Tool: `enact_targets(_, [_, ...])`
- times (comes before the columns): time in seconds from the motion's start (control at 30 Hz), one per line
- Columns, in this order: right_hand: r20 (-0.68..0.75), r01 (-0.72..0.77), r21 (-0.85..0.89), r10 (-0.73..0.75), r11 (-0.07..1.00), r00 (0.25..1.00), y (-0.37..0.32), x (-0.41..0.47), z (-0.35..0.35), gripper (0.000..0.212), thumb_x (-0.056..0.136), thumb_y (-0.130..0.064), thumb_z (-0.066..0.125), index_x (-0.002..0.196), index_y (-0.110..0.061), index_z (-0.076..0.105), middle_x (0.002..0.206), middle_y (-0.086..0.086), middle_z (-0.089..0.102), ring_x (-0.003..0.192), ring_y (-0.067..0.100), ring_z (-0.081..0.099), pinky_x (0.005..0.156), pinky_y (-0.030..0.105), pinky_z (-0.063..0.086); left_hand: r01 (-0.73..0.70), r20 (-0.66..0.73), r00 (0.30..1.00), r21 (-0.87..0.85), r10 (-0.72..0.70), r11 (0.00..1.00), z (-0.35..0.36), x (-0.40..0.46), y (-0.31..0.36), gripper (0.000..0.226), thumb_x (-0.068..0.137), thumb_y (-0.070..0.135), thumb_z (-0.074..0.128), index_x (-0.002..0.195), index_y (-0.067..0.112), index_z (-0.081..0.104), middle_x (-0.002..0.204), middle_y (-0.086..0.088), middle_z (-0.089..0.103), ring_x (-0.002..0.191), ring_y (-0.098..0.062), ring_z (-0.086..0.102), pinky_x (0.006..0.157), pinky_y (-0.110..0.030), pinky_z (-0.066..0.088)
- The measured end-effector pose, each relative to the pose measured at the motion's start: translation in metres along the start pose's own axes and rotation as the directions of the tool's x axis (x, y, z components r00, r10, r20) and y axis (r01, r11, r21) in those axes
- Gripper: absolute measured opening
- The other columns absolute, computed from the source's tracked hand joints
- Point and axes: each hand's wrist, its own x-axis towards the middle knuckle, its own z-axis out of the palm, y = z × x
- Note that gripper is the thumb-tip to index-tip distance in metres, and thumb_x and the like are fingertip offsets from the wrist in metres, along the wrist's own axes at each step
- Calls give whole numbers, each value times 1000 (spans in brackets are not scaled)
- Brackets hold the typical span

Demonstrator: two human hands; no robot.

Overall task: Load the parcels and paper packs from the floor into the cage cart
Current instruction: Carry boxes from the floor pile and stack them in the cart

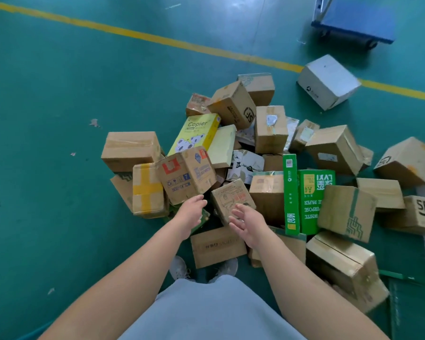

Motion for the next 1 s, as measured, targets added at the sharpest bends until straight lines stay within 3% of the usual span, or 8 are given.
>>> enact_targets(0.17, [21, 21, -1, -21, 1000, 1000, -31, 11, -6, 43, 108, -25, 51, 148, -11, 47, 127, 8, 62, 114, 25, 63, 88, 35, 56, 4, -40, 999, 2, -4, 1000, 14, 9, 14, 44, 111, 13, 42, 155, 19, 41, 148, -11, 50, 138, -26, 47, 114, -42, 40])
enact_targets(0.37, [37, 29, -32, -28, 999, 999, -58, 24, -5, 35, 107, -24, 52, 140, -10, 55, 115, 5, 65, 111, 24, 65, 87, 33, 57, -13, -53, 999, 14, 14, 1000, 21, 28, 36, 45, 109, 16, 48, 153, 24, 45, 153, -10, 47, 142, -29, 44, 117, -46, 41])
enact_targets(0.57, [46, 29, -20, -28, 999, 999, -67, 43, 30, 37, 108, -22, 51, 143, -8, 53, 131, 10, 63, 116, 26, 63, 95, 37, 54, -28, -19, 999, 30, 28, 999, -3, 41, 60, 44, 110, 17, 46, 153, 23, 46, 154, -7, 45, 140, -29, 45, 109, -41, 45])
enact_targets(0.77, [49, -3, -50, 6, 999, 999, -55, 71, 125, 44, 109, -23, 49, 150, -9, 47, 142, 12, 59, 122, 27, 61, 95, 37, 52, 5, -15, 1000, 1, -5, 1000, -94, 80, 80, 45, 110, 22, 46, 154, 24, 44, 154, -6, 47, 141, -27, 45, 117, -45, 41])
enact_targets(0.9, [6, -19, -76, 19, 997, 1000, -41, 92, 214, 43, 109, -24, 49, 150, -10, 46, 130, 10, 63, 115, 25, 61, 99, 38, 52, 46, 5, 999, 1, -46, 999, -179, 117, 92, 44, 110, 24, 46, 154, 24, 44, 157, -5, 44, 143, -28, 42, 117, -45, 40])
enact_targets(1.0, [-23, -65, -107, 63, 992, 998, -24, 106, 297, 42, 109, -24, 49, 148, -9, 48, 141, 13, 59, 119, 26, 61, 98, 37, 51, 92, 33, 995, 14, -92, 996, -254, 149, 108, 44, 111, 26, 45, 154, 24, 43, 158, -3, 42, 144, -27, 41, 118, -45, 39])
